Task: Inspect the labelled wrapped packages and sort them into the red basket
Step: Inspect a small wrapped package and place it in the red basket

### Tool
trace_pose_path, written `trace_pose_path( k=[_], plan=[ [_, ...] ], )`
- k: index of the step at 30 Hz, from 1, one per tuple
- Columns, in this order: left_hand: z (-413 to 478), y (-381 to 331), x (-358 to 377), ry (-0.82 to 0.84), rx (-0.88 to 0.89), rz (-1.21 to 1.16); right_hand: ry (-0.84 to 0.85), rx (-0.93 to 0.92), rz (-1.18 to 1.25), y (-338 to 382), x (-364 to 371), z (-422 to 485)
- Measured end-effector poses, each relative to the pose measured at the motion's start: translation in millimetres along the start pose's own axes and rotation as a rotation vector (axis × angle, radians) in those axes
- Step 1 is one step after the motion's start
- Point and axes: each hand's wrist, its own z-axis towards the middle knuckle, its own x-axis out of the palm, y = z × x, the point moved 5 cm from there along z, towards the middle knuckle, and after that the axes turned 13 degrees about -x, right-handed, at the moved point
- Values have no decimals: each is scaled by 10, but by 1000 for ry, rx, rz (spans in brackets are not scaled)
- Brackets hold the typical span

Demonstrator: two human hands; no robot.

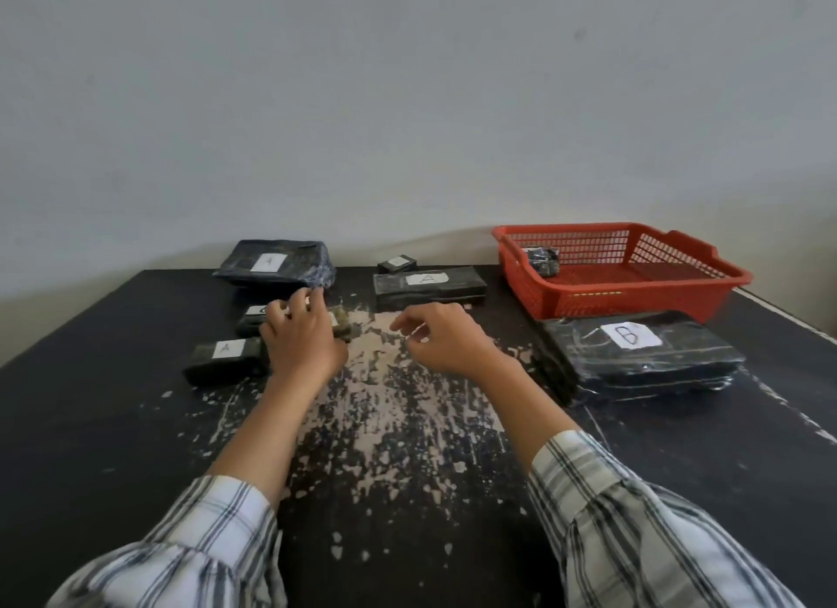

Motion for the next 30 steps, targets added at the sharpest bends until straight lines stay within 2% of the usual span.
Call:
trace_pose_path(
  k=[4, 12, 16, 19, 22, 24, 30],
  plan=[
    [200, 127, 105, 48, 31, 98, -44, 38, 62, 28, 218, 168],
    [254, 26, 36, 50, 77, -2, -176, 123, 175, -49, 326, 359],
    [188, -229, -214, 32, 148, -106, -309, 180, 346, -80, 227, 440],
    [111, -481, -487, -17, 196, -239, -360, 187, 577, -77, 76, 486],
    [31, -720, -727, -72, 301, -415, -452, 114, 813, 1, -208, 467],
    [-3, -840, -870, -53, 366, -597, -516, 67, 898, 40, -429, 434],
    [-65, -987, -1089, 349, 268, -1168, -587, -43, 990, 136, -961, 268]
  ],
)
